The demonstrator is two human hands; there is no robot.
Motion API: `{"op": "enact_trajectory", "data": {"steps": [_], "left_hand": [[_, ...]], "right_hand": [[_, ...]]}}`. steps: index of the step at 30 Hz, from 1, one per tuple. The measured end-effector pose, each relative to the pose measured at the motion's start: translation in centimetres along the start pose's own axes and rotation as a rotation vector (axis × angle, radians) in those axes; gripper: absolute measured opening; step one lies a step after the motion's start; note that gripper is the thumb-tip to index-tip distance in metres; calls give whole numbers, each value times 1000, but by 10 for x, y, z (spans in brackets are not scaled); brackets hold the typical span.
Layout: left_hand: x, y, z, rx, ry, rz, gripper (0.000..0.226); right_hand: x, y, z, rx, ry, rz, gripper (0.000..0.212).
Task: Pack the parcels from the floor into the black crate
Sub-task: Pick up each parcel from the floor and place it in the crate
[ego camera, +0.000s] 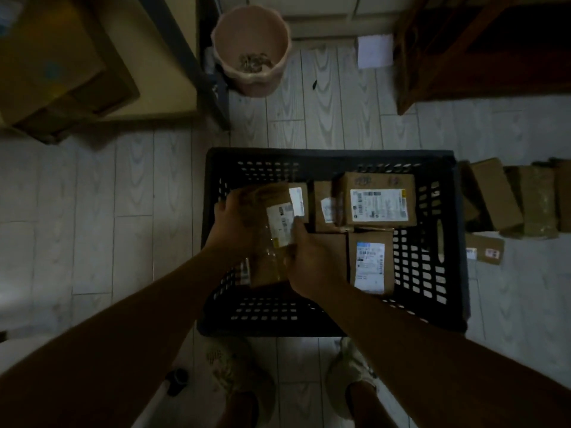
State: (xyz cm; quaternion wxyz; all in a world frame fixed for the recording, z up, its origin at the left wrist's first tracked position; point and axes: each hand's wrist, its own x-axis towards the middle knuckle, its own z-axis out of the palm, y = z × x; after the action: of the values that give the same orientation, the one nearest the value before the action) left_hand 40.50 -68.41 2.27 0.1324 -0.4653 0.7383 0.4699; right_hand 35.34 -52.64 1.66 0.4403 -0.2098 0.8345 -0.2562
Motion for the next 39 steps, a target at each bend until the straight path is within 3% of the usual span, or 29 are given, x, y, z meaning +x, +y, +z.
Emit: {"op": "enact_trajectory", "data": {"steps": [4, 11, 16, 20, 23, 26, 33, 39], "left_hand": [[20, -41, 21, 396, -48, 180, 82], [38, -82, 37, 1022, -146, 367, 103], [46, -84, 45, 1108, -196, 316, 103], [39, -82, 41, 1180, -228, 323, 96], [20, -65, 28, 1173, -263, 284, 98], [-10, -40, 2, 1108, -205, 285, 93], [-144, 42, -80, 722, -206, 28, 91], [-285, 101, -130, 526, -76, -40, 90]], "right_hand": [[22, 13, 40, 108, -60, 42, 77], [33, 39, 80, 13, -102, 103, 73], [40, 42, 94, -38, -138, 157, 64], [42, 39, 95, -74, -339, 211, 51], [25, 27, 77, -12, -401, 236, 41], [-3, 6, 31, -31, -316, 191, 33], [-120, -57, -112, -197, -205, 47, 59], [-237, -107, -199, -565, -39, -129, 84]]}}
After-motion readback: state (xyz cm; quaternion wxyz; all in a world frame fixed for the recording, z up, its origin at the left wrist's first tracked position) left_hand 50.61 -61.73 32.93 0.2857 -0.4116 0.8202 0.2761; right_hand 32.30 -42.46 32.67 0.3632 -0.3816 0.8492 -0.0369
